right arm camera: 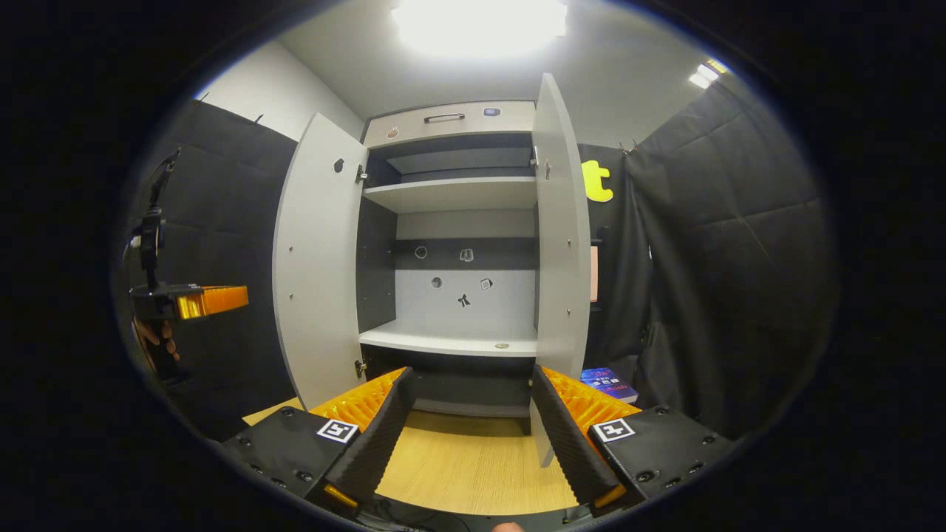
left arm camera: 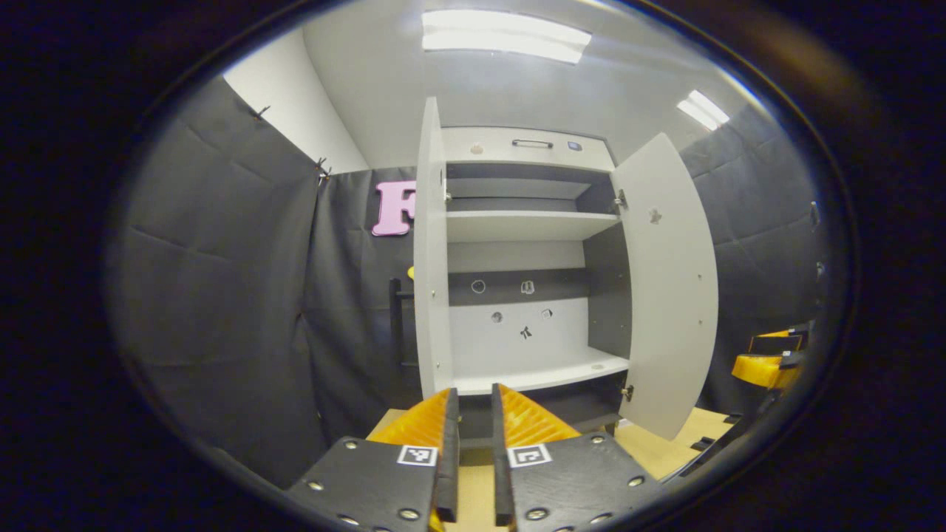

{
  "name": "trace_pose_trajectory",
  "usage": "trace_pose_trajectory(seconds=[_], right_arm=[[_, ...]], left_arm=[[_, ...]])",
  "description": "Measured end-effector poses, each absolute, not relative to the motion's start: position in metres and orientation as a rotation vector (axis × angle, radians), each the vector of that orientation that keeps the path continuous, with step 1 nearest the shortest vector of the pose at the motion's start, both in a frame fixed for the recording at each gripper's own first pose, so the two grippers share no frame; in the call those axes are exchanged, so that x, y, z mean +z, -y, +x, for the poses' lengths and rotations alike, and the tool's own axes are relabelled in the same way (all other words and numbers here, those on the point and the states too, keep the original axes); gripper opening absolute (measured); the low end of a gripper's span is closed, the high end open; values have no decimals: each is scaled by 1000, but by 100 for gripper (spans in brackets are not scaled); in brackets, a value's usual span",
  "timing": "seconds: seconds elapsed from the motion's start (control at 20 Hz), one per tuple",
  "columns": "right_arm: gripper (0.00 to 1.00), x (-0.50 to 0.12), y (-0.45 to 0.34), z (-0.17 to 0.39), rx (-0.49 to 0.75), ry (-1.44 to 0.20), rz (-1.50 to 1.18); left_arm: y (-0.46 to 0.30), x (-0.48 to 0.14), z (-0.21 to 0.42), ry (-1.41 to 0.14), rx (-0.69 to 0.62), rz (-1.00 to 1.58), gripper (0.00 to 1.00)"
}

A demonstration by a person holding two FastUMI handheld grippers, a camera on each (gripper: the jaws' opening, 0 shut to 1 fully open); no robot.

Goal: Open the right door of the double-door shoe cabinet with the right hand, and open the left door with the left hand.

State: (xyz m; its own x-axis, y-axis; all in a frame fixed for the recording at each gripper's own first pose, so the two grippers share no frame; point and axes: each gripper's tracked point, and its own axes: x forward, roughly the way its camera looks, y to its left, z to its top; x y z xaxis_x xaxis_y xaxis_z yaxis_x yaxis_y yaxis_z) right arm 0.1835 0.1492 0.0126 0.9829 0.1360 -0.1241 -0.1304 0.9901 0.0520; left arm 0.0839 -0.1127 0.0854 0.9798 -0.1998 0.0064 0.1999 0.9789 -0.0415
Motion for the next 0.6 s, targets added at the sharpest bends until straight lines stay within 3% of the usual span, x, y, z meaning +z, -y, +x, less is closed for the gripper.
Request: trace_pose_trajectory(seconds=[0.05,0.15,0.3,0.35,0.6], right_arm=[[99,12,-148,183,132,-126,47],[96,12,-149,182,134,-126,50],[99,12,-150,180,144,-131,60],[96,13,-149,180,141,-128,63],[99,19,-143,182,123,-111,69]], left_arm=[[114,84,81,3,-198,-45,36],[115,84,74,18,-198,-66,39],[110,84,68,30,-183,-76,82],[107,83,67,33,-169,-71,87],[104,80,62,31,-145,-58,86]])
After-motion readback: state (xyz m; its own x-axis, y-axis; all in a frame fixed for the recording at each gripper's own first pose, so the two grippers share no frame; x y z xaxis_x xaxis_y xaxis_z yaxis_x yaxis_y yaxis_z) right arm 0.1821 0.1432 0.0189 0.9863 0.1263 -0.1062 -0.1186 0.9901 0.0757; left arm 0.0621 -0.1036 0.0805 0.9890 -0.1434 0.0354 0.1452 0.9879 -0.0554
